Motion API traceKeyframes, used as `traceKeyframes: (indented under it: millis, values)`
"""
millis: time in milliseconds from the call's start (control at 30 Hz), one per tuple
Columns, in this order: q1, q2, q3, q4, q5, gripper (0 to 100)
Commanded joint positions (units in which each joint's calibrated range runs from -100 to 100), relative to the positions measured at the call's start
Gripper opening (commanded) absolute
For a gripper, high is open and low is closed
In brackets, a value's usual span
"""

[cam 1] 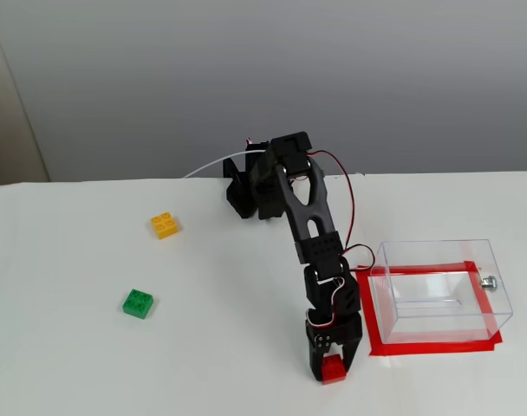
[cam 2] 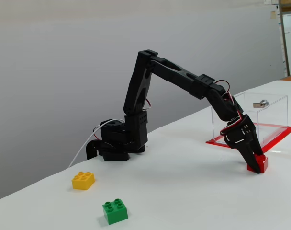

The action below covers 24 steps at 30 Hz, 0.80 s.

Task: Pick the red lego brick and place it into the transparent box

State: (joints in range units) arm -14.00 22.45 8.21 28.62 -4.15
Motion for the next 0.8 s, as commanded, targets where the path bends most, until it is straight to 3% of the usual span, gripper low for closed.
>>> traceKeyframes:
  millis: [0, 500, 767]
  values:
    - [-0.68, -0.86, -2.15, -0.60, -0.13, 5]
    - [2.13, -11.80, -1.43, 0.54, 0.39, 5]
    - [6.12, -21.14, -2.15, 8.98, 0.45, 5]
